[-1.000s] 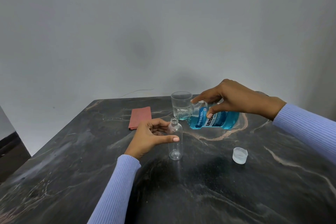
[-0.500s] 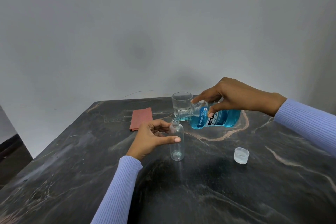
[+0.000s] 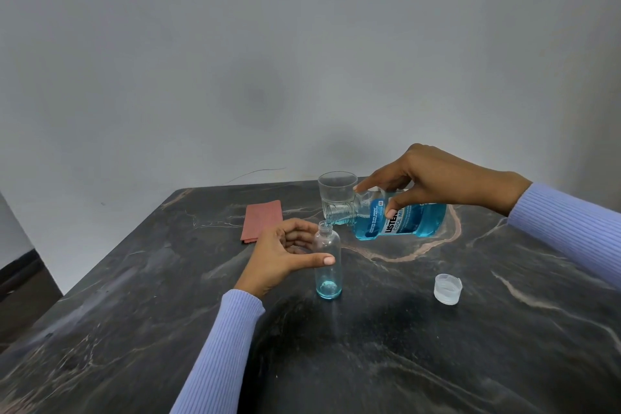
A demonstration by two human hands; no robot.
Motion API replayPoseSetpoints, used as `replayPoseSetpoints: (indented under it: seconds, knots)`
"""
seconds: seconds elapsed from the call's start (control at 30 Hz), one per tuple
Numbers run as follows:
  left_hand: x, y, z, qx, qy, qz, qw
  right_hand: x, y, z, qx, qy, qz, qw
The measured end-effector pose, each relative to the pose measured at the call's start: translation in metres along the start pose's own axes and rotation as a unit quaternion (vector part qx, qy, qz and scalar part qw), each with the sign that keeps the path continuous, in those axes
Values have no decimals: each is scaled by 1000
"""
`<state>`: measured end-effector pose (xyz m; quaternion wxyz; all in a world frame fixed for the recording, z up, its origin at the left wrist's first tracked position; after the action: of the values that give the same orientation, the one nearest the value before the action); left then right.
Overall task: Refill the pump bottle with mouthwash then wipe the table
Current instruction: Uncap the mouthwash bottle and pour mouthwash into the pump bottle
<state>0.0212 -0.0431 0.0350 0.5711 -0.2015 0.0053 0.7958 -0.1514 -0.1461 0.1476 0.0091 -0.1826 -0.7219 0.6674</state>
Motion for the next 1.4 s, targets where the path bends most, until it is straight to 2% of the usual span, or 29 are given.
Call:
replayPoseSetpoints:
  seconds: [1.4]
  knots:
    - [0, -1, -3, 5, -2, 3, 1000, -3, -3, -2, 13, 3, -19, 1000]
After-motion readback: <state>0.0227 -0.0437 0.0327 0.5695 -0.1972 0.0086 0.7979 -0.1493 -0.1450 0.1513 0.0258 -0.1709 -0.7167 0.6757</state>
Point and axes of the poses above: each hand's wrist, its own x-axis away from the middle knuckle, its own y-axis out of the palm, z = x × y, the point moved 7 cm from there along -x, towards the middle knuckle
